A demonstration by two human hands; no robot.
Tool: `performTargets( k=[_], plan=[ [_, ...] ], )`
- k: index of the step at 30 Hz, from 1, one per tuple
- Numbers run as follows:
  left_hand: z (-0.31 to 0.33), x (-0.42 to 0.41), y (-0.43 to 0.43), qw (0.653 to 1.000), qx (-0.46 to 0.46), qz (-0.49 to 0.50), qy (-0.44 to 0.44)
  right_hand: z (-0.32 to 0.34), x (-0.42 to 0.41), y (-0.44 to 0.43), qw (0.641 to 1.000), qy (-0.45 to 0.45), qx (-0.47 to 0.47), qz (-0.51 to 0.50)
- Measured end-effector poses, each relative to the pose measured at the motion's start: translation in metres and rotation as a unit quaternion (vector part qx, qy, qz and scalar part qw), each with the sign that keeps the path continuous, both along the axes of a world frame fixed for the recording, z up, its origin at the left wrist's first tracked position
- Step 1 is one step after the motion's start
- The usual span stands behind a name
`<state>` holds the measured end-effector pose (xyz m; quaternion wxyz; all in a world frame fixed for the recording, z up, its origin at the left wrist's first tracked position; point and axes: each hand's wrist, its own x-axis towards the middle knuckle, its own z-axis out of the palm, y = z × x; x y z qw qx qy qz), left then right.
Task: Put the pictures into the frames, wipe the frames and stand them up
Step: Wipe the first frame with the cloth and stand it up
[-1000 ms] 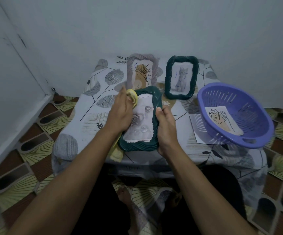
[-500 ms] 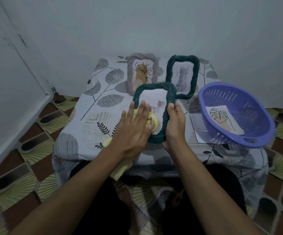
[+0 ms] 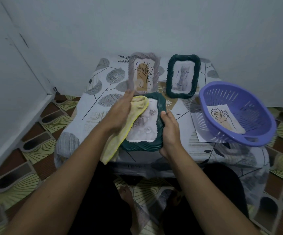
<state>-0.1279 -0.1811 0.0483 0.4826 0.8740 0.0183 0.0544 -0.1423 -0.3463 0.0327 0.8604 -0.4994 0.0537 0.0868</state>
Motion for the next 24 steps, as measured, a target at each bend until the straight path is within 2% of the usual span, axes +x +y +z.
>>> performTargets(
  k=[3, 5, 8, 12, 14, 16, 18, 21, 24],
  plan=[
    [-0.004, -0.01, 0.0, 0.994, -0.099, 0.027, -0.047, 0.0, 0.006, -0.005, 1.0, 0.017, 0.018, -0.01],
    [-0.009, -0.012, -0.002, 0.987, -0.113, 0.048, -0.1, 0.001, 0.009, -0.006, 0.999, 0.019, 0.025, -0.009],
    [-0.014, -0.015, -0.001, 0.985, -0.064, 0.047, -0.151, 0.002, 0.013, -0.007, 0.999, 0.02, 0.036, -0.007],
    [-0.021, -0.023, -0.002, 0.988, 0.021, -0.038, -0.15, 0.005, 0.016, -0.011, 0.998, 0.015, 0.051, -0.032],
    [-0.03, -0.027, -0.01, 0.981, 0.108, -0.057, -0.149, 0.005, 0.018, -0.011, 0.996, 0.011, 0.066, -0.059],
    [-0.04, -0.032, -0.028, 0.96, 0.217, -0.06, -0.166, 0.005, 0.02, -0.008, 0.993, 0.008, 0.071, -0.092],
    [-0.045, -0.039, -0.048, 0.947, 0.282, -0.062, -0.139, 0.006, 0.021, -0.005, 0.992, 0.004, 0.059, -0.114],
    [-0.046, -0.046, -0.07, 0.939, 0.31, -0.09, -0.123, 0.008, 0.023, -0.002, 0.993, -0.007, 0.024, -0.12],
    [-0.033, -0.038, -0.067, 0.93, 0.327, -0.107, -0.131, 0.007, 0.021, -0.003, 0.996, -0.011, 0.031, -0.08]
  ],
)
